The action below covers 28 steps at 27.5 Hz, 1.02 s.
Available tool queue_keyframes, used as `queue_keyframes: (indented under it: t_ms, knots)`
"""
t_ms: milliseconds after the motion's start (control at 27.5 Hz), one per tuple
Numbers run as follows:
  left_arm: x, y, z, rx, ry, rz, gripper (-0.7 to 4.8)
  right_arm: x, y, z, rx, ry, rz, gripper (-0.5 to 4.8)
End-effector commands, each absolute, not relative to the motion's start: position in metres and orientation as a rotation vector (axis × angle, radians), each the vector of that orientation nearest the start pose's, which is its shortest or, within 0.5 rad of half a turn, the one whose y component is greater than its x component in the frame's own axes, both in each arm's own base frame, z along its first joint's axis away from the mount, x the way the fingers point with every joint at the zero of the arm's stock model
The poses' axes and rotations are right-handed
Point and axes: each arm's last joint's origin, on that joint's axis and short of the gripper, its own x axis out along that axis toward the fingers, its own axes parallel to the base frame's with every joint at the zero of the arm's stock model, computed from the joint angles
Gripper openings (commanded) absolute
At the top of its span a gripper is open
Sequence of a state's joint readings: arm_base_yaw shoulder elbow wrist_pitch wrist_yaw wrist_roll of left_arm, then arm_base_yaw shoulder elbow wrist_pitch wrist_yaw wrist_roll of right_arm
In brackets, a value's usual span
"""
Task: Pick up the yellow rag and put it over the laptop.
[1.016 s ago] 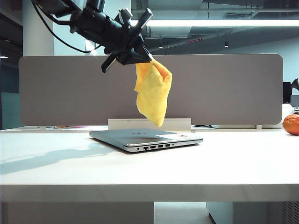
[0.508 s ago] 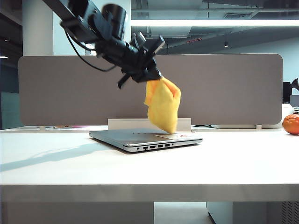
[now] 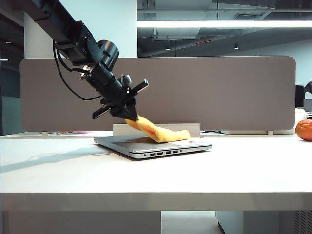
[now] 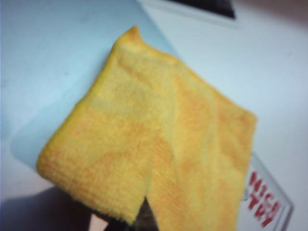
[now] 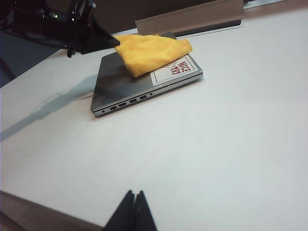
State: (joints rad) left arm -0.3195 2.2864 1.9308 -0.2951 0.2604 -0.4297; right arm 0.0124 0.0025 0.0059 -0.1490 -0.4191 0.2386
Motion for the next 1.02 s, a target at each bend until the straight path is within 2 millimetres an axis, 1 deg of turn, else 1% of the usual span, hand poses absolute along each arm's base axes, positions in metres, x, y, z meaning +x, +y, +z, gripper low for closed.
queue_keyframes:
  t_ms: [36,109,145,218,290,327,544,617,653,690,762,835,871,907,944,1016]
  knots:
    - [0.488,-0.171,0.211,-0.304,0.805,-0.409,-0.05,0.094,0.013,0.151,0.263,0.186,0.411,-0.06]
    - [0.487,-0.17,0.208,-0.272,0.819,-0.397,0.09,0.094,0.013,0.151,0.263,0.186,0.411,-0.06]
    - [0.487,-0.169,0.208,-0.257,0.82,-0.378,0.34,0.094,0.013,0.151,0.263,0.186,0.411,-0.06]
    - [0.487,-0.168,0.207,-0.237,0.816,-0.334,1.08,0.094,0.013,0.151,0.263,0.186,0.411,-0.06]
    - [0.487,-0.168,0.207,-0.229,0.825,-0.325,1.98,0.094,0.013,0.151,0.263,0.186,0.411,-0.06]
    - [0.486,-0.167,0.206,-0.219,0.83,-0.327,2.16,0.094,0.013,0.151,0.263,0.186,0.411,-0.06]
    - [0.482,-0.162,0.202,-0.118,0.879,-0.287,2.24,0.094,0.013,0.151,0.263,0.186,0.411,-0.06]
    - [0.48,-0.161,0.202,-0.086,0.897,-0.267,2.63,0.094,0.013,0.151,0.263,0.187,0.412,-0.06]
    - [0.479,-0.158,0.203,-0.066,0.907,-0.233,3.01,0.094,0.013,0.151,0.263,0.187,0.412,-0.06]
    - [0.477,-0.157,0.205,-0.056,0.912,-0.213,3.15,0.094,0.013,0.151,0.263,0.186,0.411,-0.06]
    - [0.475,-0.155,0.211,-0.042,0.91,-0.191,3.15,0.094,0.013,0.151,0.263,0.186,0.411,-0.06]
    - [0.47,-0.152,0.225,-0.017,0.898,-0.188,3.13,0.094,0.013,0.151,0.262,0.186,0.41,-0.06]
    - [0.466,-0.151,0.236,-0.005,0.888,-0.197,3.02,0.094,0.013,0.151,0.256,0.184,0.406,-0.06]
    - [0.463,-0.15,0.243,0.0,0.88,-0.201,2.86,0.094,0.012,0.151,0.255,0.183,0.392,-0.06]
    - [0.461,-0.149,0.249,0.008,0.874,-0.205,2.57,0.094,0.012,0.151,0.254,0.182,0.383,-0.06]
    - [0.455,-0.147,0.263,0.036,0.857,-0.221,1.59,0.095,0.011,0.151,0.252,0.178,0.35,-0.06]
